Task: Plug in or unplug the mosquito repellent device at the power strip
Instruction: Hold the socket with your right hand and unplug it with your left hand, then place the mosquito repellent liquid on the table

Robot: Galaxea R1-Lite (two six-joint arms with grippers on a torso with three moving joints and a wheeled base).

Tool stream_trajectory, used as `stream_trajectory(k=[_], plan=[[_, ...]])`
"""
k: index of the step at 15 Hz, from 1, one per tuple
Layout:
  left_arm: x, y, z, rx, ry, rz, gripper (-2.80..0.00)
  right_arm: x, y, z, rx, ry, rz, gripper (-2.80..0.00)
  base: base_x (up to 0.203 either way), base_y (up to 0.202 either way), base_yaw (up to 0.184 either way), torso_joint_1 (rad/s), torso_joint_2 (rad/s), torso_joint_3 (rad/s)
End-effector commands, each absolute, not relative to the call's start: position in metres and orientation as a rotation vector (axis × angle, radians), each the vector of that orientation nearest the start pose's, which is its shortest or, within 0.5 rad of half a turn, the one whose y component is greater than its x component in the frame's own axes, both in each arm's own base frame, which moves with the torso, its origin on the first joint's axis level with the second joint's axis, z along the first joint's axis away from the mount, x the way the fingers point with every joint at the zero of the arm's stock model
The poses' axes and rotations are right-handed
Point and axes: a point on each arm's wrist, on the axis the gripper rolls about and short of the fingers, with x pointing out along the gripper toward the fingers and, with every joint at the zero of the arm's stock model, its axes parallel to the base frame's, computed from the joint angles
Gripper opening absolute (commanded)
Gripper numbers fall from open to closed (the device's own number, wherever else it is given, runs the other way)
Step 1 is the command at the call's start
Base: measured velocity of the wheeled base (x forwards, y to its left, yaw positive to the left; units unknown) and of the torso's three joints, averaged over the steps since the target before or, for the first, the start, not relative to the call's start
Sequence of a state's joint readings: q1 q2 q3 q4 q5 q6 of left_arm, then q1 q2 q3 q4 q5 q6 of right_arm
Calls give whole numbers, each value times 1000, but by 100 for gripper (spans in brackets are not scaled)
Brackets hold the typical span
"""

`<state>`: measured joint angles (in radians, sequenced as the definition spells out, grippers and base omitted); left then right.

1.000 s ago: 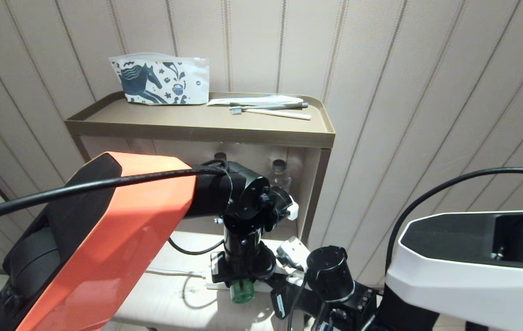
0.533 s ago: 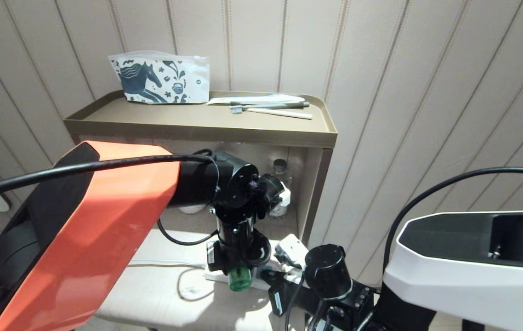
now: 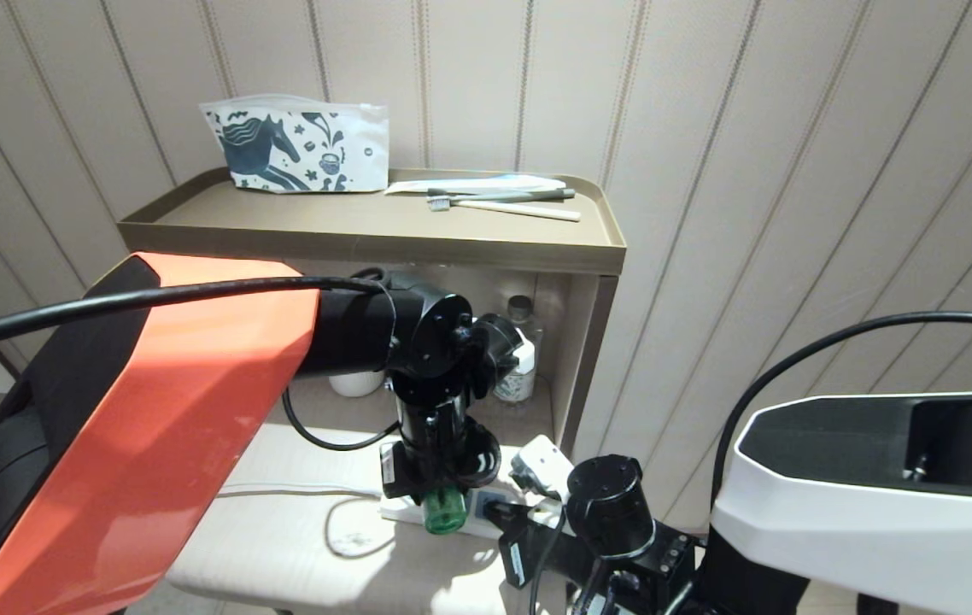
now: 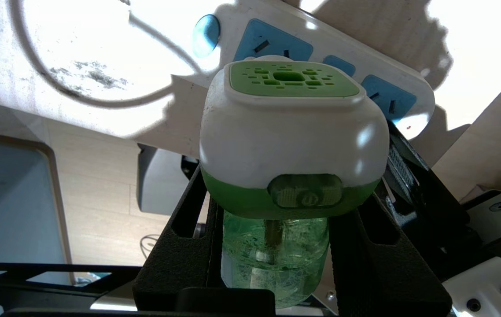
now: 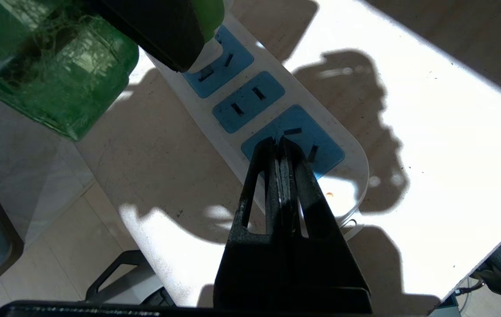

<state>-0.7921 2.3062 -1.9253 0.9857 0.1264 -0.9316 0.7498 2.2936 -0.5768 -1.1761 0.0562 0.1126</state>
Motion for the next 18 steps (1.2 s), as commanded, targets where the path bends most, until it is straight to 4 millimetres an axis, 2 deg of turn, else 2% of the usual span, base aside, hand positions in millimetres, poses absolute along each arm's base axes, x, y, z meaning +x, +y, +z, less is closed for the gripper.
stream_trajectory(k=[1, 9, 11, 16, 18], plan=[[290, -291, 130, -176, 1337, 63, -280, 245, 230, -13, -84, 565, 755, -280, 0, 0, 0, 0, 0, 0], [285, -286, 140, -174, 1342, 67, -280, 243, 229, -12, -83, 564, 755, -280, 0, 0, 0, 0, 0, 0], [275, -277, 161, -185, 1330, 62, -280, 243, 228, -11, -83, 563, 755, -280, 0, 0, 0, 0, 0, 0], [274, -276, 162, -182, 1333, 66, -280, 243, 228, -11, -83, 563, 755, -280, 0, 0, 0, 0, 0, 0], [263, -266, 169, -171, 1345, 78, -280, 238, 224, -3, -77, 543, 755, -280, 0, 0, 0, 0, 0, 0]])
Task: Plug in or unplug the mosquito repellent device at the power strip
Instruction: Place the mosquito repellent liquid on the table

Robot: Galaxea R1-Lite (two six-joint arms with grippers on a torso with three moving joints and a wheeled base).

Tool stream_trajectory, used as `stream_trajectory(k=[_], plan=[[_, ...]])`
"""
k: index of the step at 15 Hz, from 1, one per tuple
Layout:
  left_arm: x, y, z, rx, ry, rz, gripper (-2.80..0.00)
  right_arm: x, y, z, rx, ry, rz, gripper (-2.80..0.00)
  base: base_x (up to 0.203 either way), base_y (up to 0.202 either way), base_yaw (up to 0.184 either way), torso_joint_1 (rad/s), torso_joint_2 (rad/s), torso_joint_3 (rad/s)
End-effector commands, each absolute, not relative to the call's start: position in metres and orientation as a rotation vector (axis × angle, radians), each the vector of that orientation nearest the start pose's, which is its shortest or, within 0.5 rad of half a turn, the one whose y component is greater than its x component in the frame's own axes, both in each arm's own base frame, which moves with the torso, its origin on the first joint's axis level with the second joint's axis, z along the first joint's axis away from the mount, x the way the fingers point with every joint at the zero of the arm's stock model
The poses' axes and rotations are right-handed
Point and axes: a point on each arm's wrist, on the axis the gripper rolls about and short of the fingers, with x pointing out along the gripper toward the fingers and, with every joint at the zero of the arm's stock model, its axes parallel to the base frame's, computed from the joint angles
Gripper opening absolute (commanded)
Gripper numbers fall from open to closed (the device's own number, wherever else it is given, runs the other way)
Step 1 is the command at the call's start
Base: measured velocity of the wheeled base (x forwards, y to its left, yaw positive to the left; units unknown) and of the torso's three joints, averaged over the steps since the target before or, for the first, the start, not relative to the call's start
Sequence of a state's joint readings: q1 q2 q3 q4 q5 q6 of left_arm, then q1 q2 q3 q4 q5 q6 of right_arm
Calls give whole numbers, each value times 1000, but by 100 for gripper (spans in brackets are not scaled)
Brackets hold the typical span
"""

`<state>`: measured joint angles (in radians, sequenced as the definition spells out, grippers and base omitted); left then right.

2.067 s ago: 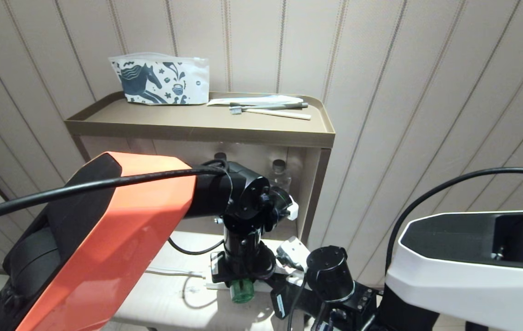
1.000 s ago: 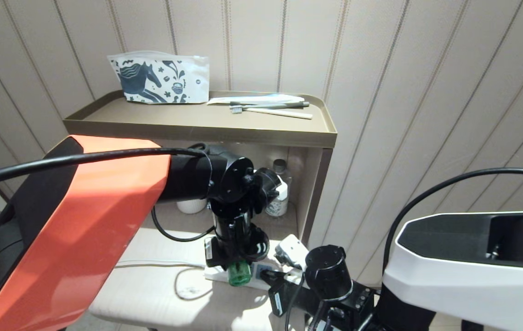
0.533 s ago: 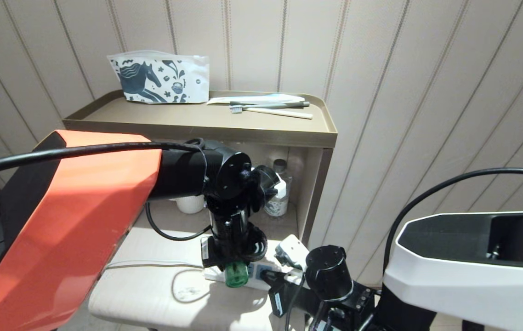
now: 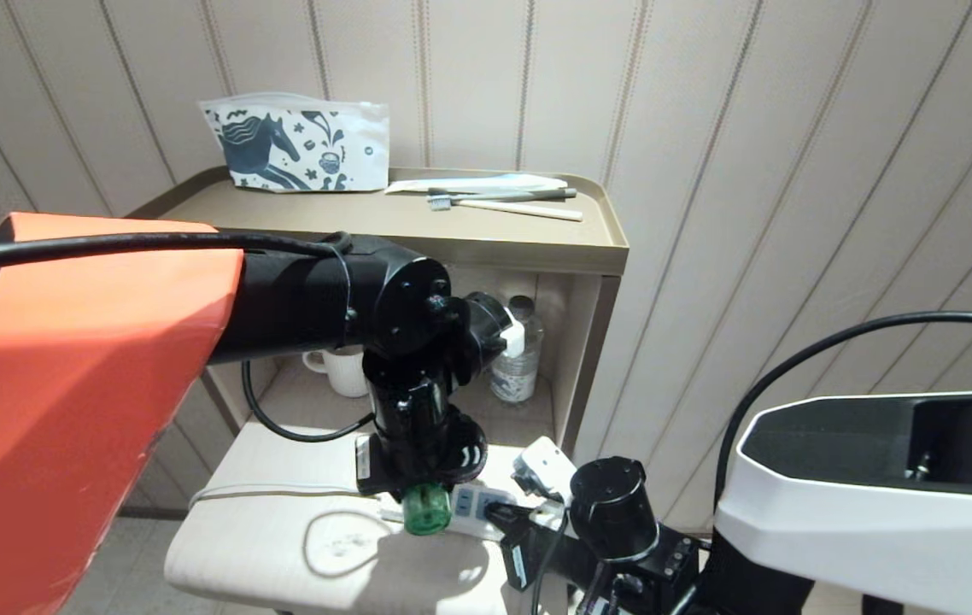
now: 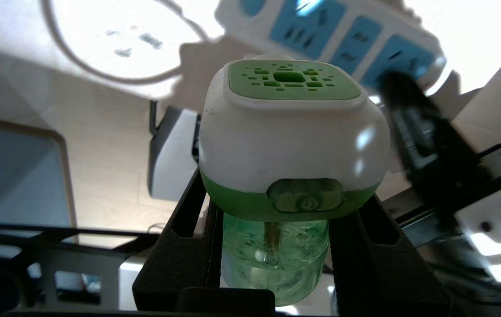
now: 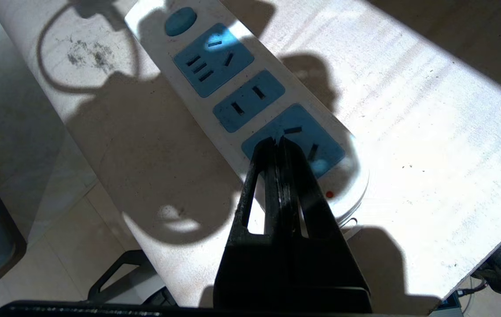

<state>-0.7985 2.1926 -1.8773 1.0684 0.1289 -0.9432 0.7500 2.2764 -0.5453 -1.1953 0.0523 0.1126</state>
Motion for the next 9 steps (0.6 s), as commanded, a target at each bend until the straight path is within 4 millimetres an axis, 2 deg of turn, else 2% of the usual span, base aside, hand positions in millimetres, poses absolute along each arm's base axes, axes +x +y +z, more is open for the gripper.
stream_trajectory(k=[1, 2, 3, 7, 9], plan=[[251, -253, 185, -180, 1336, 70, -280, 238, 224, -3, -77, 542, 755, -280, 0, 0, 0, 0, 0, 0], [237, -239, 202, -195, 1321, 58, -280, 238, 224, -3, -77, 542, 755, -280, 0, 0, 0, 0, 0, 0], [227, -228, 208, -191, 1326, 62, -280, 238, 224, -3, -77, 542, 755, -280, 0, 0, 0, 0, 0, 0], [221, -222, 209, -183, 1332, 71, -280, 237, 223, -1, -76, 540, 756, -280, 0, 0, 0, 0, 0, 0], [200, -200, 220, -186, 1318, 71, -280, 232, 219, 18, -62, 498, 761, -280, 0, 0, 0, 0, 0, 0]])
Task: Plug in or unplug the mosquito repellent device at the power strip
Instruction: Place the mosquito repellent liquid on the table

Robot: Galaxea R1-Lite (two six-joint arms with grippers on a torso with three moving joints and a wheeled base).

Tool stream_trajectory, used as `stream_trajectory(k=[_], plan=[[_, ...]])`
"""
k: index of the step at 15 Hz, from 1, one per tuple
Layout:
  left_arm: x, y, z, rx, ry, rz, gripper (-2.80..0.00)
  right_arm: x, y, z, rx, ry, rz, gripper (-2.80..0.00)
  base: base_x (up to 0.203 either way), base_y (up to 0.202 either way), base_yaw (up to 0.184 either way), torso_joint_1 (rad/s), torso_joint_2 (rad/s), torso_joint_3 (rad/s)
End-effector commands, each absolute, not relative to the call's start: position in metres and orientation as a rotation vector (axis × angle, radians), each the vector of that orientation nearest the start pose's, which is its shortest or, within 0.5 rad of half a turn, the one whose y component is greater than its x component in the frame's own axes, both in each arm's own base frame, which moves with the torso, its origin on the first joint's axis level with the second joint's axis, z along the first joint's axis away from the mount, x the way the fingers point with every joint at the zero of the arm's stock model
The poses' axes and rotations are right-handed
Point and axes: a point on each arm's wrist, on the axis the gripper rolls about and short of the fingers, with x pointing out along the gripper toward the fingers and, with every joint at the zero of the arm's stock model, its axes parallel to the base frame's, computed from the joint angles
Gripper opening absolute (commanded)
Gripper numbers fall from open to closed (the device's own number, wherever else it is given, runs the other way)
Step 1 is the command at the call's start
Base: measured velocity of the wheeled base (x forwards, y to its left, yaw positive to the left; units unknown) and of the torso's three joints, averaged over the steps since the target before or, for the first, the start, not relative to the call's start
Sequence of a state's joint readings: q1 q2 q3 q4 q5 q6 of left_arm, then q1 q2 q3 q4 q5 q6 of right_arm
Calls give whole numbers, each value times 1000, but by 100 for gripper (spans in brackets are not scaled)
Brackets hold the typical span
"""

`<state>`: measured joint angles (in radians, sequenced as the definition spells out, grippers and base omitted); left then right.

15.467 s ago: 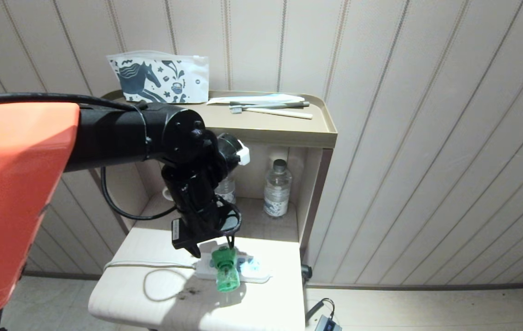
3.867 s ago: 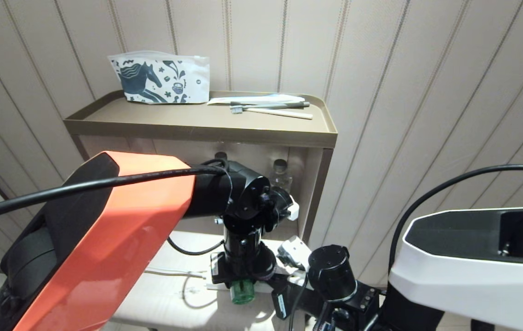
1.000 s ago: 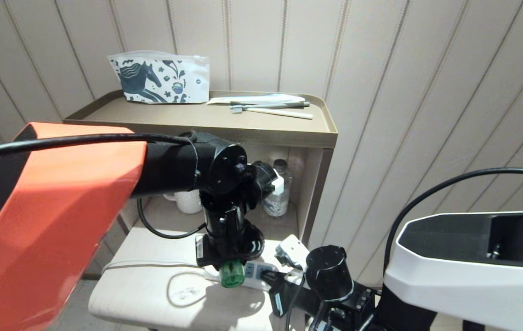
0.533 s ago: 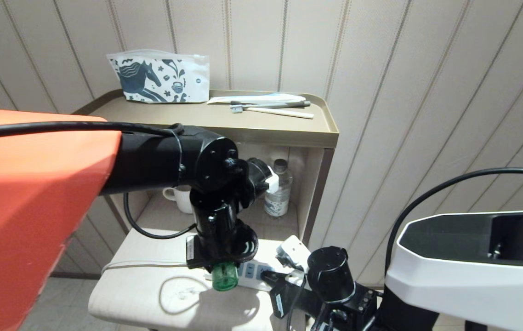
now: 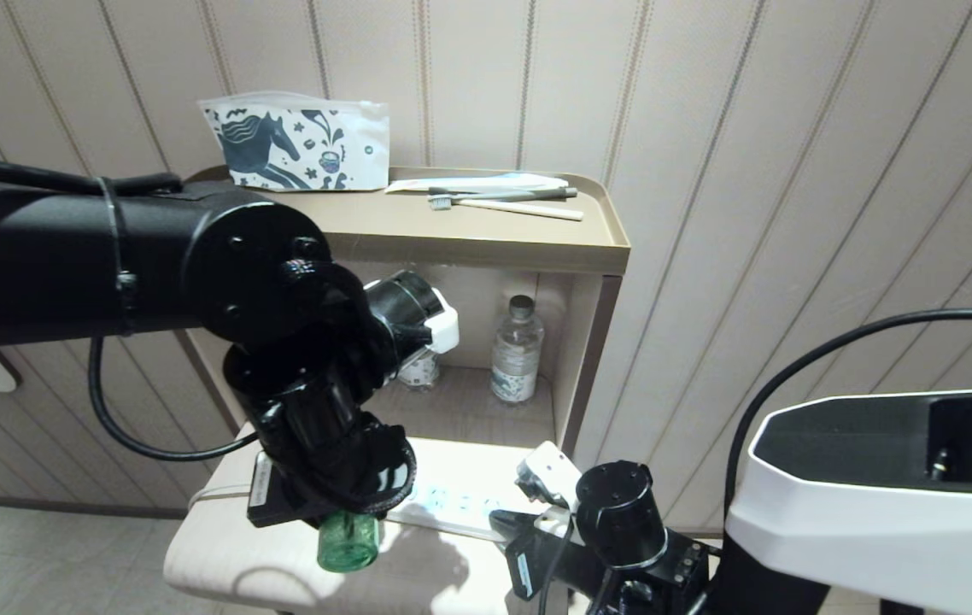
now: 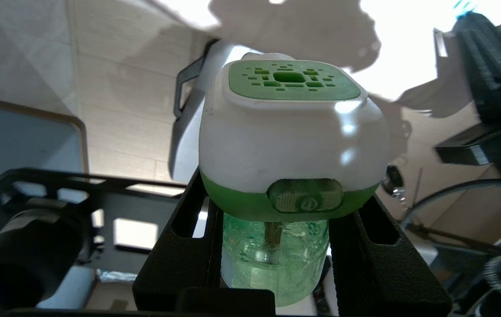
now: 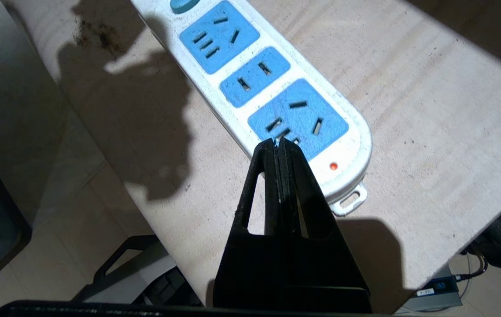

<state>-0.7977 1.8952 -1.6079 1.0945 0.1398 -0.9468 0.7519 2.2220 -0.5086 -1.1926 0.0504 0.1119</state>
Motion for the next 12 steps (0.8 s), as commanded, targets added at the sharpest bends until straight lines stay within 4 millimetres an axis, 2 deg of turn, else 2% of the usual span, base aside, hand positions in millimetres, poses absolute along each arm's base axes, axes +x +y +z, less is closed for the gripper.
stream_trajectory(k=[1, 3, 4, 6, 7, 8, 10, 11, 12], plan=[[182, -181, 237, -213, 1278, 50, -280, 229, 216, 21, -62, 497, 761, -280, 0, 0, 0, 0, 0, 0], [135, -132, 271, -288, 1145, -4, -280, 225, 212, 45, -41, 432, 765, -280, 0, 0, 0, 0, 0, 0], [118, -113, 276, -303, 1102, -10, -280, 224, 209, 51, -38, 421, 765, -280, 0, 0, 0, 0, 0, 0], [102, -95, 272, -285, 1066, 18, -280, 224, 209, 51, -39, 422, 765, -280, 0, 0, 0, 0, 0, 0], [95, -86, 275, -278, 1000, 40, -280, 222, 208, 56, -41, 427, 765, -280, 0, 0, 0, 0, 0, 0], [87, -75, 280, -273, 913, 73, -280, 220, 206, 69, -36, 409, 767, -280, 0, 0, 0, 0, 0, 0], [84, -68, 283, -279, 750, 106, -280, 205, 192, 124, 1, 305, 775, -280, 0, 0, 0, 0, 0, 0], [84, -68, 283, -272, 734, 103, -280, 194, 181, 152, 20, 250, 776, -280, 0, 0, 0, 0, 0, 0], [84, -68, 283, -272, 734, 103, -280, 184, 172, 170, 27, 226, 775, -280, 0, 0, 0, 0, 0, 0]])
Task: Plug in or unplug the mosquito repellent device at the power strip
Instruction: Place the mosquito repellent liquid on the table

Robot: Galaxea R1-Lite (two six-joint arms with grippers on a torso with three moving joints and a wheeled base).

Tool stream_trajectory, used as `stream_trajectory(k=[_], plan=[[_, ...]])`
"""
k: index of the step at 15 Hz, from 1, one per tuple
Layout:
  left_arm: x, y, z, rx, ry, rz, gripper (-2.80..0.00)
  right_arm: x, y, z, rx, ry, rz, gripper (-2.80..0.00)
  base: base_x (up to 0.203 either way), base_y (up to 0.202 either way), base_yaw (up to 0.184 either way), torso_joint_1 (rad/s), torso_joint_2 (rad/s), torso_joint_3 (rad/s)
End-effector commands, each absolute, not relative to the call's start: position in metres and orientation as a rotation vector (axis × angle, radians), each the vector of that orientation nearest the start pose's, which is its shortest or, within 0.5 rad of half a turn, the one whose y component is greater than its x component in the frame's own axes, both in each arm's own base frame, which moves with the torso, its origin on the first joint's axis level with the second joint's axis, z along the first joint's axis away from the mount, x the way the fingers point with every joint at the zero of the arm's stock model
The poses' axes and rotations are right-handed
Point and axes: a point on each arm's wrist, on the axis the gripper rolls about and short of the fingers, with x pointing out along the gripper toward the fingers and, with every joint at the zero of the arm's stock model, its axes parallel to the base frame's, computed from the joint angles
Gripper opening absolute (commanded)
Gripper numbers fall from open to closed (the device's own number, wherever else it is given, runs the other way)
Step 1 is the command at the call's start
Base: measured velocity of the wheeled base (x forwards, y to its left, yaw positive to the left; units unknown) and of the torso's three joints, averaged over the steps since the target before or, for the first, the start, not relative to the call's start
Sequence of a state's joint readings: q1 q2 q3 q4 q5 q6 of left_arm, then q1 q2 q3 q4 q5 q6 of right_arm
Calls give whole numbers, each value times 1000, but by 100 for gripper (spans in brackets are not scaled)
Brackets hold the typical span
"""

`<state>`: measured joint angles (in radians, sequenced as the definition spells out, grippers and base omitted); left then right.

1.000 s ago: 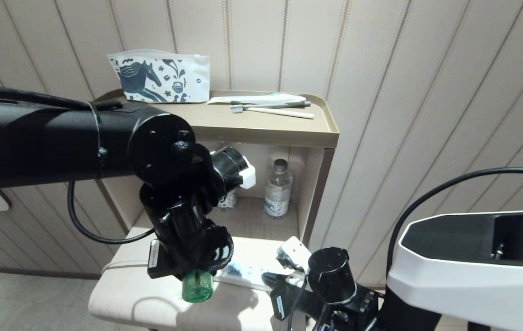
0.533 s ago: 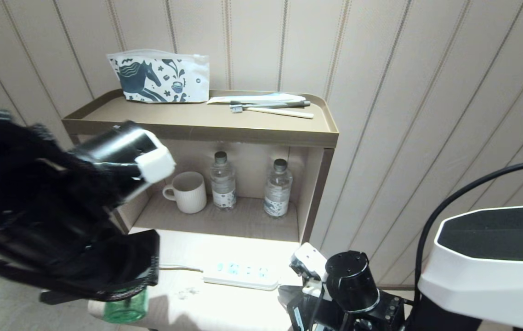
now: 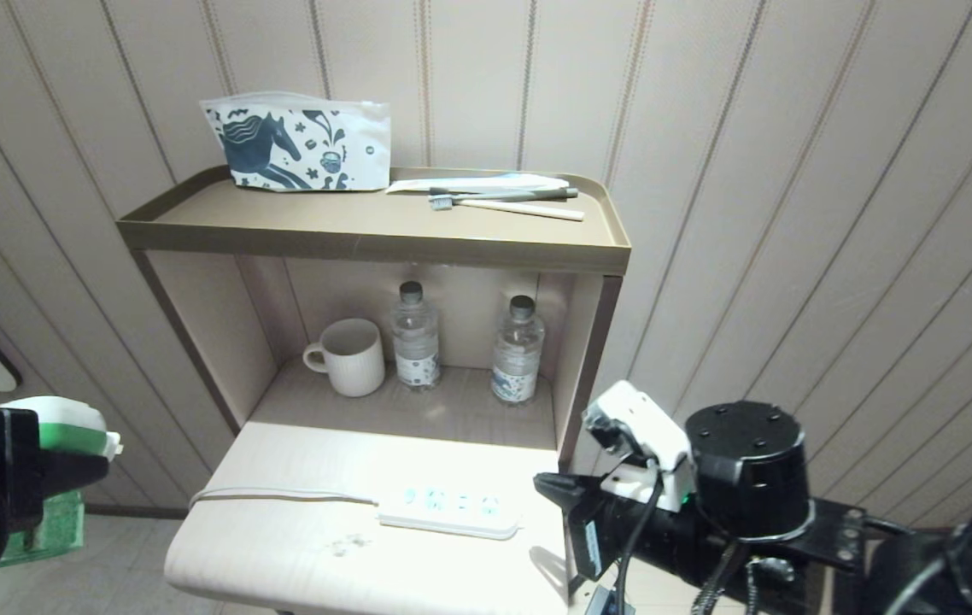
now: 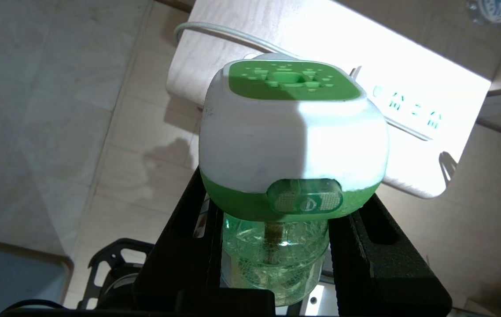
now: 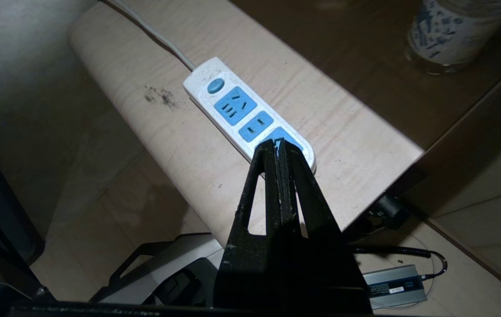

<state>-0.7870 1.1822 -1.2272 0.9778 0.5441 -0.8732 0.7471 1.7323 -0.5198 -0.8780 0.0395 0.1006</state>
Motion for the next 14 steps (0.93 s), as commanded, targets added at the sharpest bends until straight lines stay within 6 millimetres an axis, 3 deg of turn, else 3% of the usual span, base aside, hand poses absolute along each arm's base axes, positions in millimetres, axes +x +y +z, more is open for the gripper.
stream_trajectory(k=[1, 3, 5, 7, 9, 12, 14], plan=[[85, -68, 283, -257, 706, 107, -280, 176, 164, 184, 22, 220, 762, -280, 0, 0, 0, 0, 0, 0], [92, -70, 281, -237, 549, 125, -280, 146, 134, 227, 23, 159, 717, -280, 0, 0, 0, 0, 0, 0], [96, -60, 284, -261, 490, 199, -280, 106, 94, 265, 13, 118, 603, -280, 0, 0, 0, 0, 0, 0], [93, -46, 289, -304, 443, 270, -280, 71, 55, 282, -17, 92, 412, -280, 0, 0, 0, 0, 0, 0], [91, -42, 290, -314, 431, 282, -280, 56, 36, 287, -65, 98, 260, -280, 0, 0, 0, 0, 0, 0], [90, -42, 289, -311, 432, 285, -280, 56, 36, 286, -68, 100, 258, -280, 0, 0, 0, 0, 0, 0], [70, -26, 287, -300, 414, 317, -280, 42, 17, 278, -87, 89, 115, -280, 0, 0, 0, 0, 0, 0]])
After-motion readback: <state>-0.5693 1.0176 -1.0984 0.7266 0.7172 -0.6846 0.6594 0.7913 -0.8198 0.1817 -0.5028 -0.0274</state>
